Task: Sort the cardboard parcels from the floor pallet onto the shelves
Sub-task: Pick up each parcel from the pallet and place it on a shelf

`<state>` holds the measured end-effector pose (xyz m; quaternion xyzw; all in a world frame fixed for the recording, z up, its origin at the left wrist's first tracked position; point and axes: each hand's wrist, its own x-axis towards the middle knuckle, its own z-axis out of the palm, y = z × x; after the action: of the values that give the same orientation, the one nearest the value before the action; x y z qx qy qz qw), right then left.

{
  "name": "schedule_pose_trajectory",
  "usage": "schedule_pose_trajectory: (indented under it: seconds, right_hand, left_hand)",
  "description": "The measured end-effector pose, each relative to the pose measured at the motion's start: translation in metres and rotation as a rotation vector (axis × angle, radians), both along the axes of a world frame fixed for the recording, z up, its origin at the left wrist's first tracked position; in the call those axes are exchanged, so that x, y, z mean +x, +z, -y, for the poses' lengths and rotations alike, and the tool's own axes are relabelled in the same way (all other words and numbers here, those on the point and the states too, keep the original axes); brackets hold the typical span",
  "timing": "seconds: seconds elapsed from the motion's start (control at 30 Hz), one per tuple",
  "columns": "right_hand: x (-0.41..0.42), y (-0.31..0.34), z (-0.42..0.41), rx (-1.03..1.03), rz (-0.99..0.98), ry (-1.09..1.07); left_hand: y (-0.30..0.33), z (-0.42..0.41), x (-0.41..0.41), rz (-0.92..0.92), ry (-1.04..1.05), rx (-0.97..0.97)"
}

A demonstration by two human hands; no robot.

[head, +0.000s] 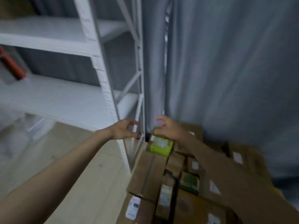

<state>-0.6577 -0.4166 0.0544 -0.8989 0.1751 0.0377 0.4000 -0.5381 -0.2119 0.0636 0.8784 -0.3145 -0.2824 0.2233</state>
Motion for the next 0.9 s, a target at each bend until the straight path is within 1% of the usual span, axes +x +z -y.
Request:
schedule_pose_trajectory:
  seconds: [0.1, 0.27, 0.4, 0.53, 0.73, 0.9]
  right_hand:
    - [0.04, 0.039, -0.041, -0.021, 0.091, 0.13]
    - [0.102, 0.105, -0.124, -0.039, 0.199, 0.32]
    - [0.14, 0.149, -0.197, -0.048, 0.272, 0.456]
    - [0.175, 0.175, -0.268, -0.067, 0.334, 0.576]
    - [0.233, 0.195, -0.352, -0.061, 0.373, 0.634]
    - [0.287, 0.204, -0.407, -0.039, 0.403, 0.615]
  left_hand:
    - [0.046, -0.055, 0.011, 0.124, 0.097, -0.006]
    - [0.109, -0.153, 0.025, 0.253, 0.302, -0.056]
    - [0.146, -0.227, 0.038, 0.348, 0.422, -0.066]
    - [0.169, -0.294, 0.057, 0.426, 0.489, -0.044]
    - [0.195, -0.383, 0.104, 0.472, 0.539, -0.016]
    - [0.21, -0.439, 0.158, 0.513, 0.53, 0.006]
